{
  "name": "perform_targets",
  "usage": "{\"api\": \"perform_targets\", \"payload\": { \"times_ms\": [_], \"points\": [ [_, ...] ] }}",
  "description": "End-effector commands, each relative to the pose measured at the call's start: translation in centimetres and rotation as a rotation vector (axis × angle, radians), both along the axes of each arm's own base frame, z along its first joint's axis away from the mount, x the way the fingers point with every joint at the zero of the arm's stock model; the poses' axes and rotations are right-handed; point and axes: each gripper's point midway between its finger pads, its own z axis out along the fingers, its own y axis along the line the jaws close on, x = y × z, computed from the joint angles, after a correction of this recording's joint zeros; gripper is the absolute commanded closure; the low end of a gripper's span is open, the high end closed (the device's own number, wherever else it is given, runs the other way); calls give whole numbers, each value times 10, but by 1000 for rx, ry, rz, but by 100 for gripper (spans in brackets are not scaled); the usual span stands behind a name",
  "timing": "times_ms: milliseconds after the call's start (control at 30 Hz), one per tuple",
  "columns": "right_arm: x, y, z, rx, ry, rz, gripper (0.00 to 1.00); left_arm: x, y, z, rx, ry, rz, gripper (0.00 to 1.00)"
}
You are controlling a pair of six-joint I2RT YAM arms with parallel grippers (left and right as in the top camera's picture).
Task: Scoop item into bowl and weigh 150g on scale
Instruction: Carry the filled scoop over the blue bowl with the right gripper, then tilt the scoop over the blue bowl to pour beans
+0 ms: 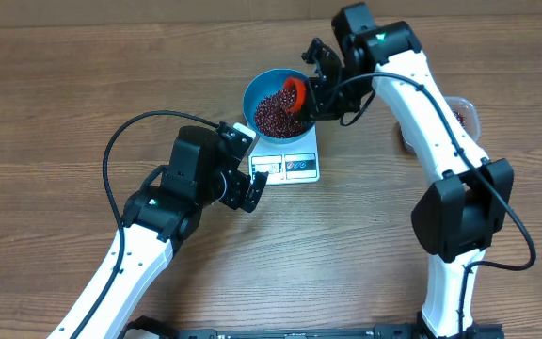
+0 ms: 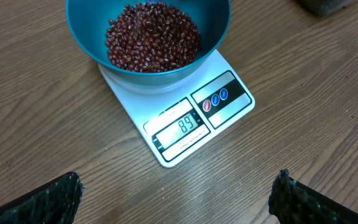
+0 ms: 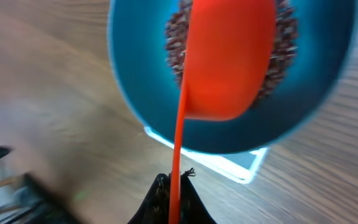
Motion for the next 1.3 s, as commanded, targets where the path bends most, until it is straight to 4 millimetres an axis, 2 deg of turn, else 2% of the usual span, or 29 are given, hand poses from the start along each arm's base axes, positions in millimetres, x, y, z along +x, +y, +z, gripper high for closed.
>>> {"api": "perform_targets", "payload": {
  "times_ms": [0,267,600,833,1267],
  "points": [
    [13,-14,2,-194,-103,-55,96,3,-2,7,-11,-16,-10,0],
    [14,-18,7,-378,-196,-70,96,3,-2,7,-11,-16,-10,0],
    [12,-9,24,-503,-311,-43,96,3,-2,7,-11,-16,-10,0],
    [7,0,27,-539,-348,-20,96,3,-2,7,-11,-16,-10,0],
    [8,0,28,-540,-351,-20,96,3,-2,7,-11,-16,-10,0]
  ]
}}
